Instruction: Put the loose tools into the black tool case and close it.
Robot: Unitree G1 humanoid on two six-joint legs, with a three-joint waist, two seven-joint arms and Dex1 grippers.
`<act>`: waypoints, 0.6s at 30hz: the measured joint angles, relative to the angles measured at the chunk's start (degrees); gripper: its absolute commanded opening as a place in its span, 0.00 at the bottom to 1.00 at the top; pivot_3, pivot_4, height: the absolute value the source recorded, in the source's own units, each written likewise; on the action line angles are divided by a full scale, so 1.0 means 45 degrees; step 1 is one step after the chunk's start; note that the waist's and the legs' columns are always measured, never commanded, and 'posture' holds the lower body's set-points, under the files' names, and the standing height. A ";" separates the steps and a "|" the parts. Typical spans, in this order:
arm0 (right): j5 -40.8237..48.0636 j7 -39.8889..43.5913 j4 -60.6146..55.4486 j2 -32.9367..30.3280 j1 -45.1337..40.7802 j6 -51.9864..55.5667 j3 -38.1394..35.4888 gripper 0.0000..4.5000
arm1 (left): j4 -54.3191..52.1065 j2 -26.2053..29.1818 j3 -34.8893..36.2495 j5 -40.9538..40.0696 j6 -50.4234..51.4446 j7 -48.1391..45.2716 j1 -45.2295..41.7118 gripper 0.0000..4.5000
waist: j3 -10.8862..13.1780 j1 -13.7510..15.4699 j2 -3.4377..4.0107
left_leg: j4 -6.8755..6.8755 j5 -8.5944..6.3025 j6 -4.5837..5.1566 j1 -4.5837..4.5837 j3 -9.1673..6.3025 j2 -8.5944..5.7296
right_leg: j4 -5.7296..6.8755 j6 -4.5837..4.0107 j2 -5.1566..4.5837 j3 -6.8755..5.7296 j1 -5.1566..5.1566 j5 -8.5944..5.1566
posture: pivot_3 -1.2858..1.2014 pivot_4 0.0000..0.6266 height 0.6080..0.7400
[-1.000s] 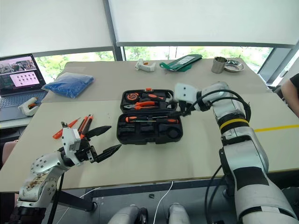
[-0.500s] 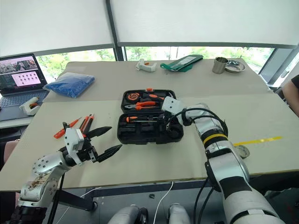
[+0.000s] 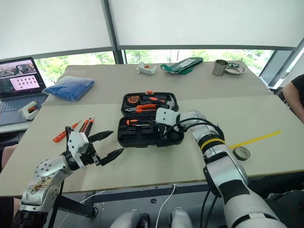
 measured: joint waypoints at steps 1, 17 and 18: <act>0.0048 -0.0034 0.0034 0.0022 -0.0001 -0.0011 -0.0086 0.01 | 0.0000 -0.0002 0.0006 0.0000 0.0086 0.0094 0.0001 1.00 | 0.0000 0.0003 0.0000 | 0.0000 -0.0005 0.0008 0.0001 0.0000 0.0000 | 0.0013 -0.0003 0.0001 0.0004 -0.0006 -0.0001 | 0.52 0.24 1.00; 0.9362 0.3525 -1.3463 -0.1739 0.8124 0.5032 -0.4707 0.65 | 0.0486 -0.0157 0.5862 -0.0037 -0.0273 0.3150 0.4626 1.00 | 0.0007 0.0255 -0.0011 | -0.0021 -0.0064 0.0019 -0.0068 -0.0008 0.0041 | 0.0029 -0.0078 -0.0039 0.0017 -0.0069 -0.0109 | 0.52 0.24 1.00; 0.9481 0.3356 -1.3842 -0.1758 0.8649 0.5129 -0.4809 0.71 | 0.0481 -0.0325 0.6248 -0.0083 -0.0246 0.3378 0.4976 1.00 | 0.0007 0.0258 -0.0011 | -0.0022 -0.0064 0.0021 -0.0067 -0.0004 0.0044 | 0.0015 -0.0078 -0.0039 0.0017 -0.0066 -0.0113 | 0.52 0.24 1.00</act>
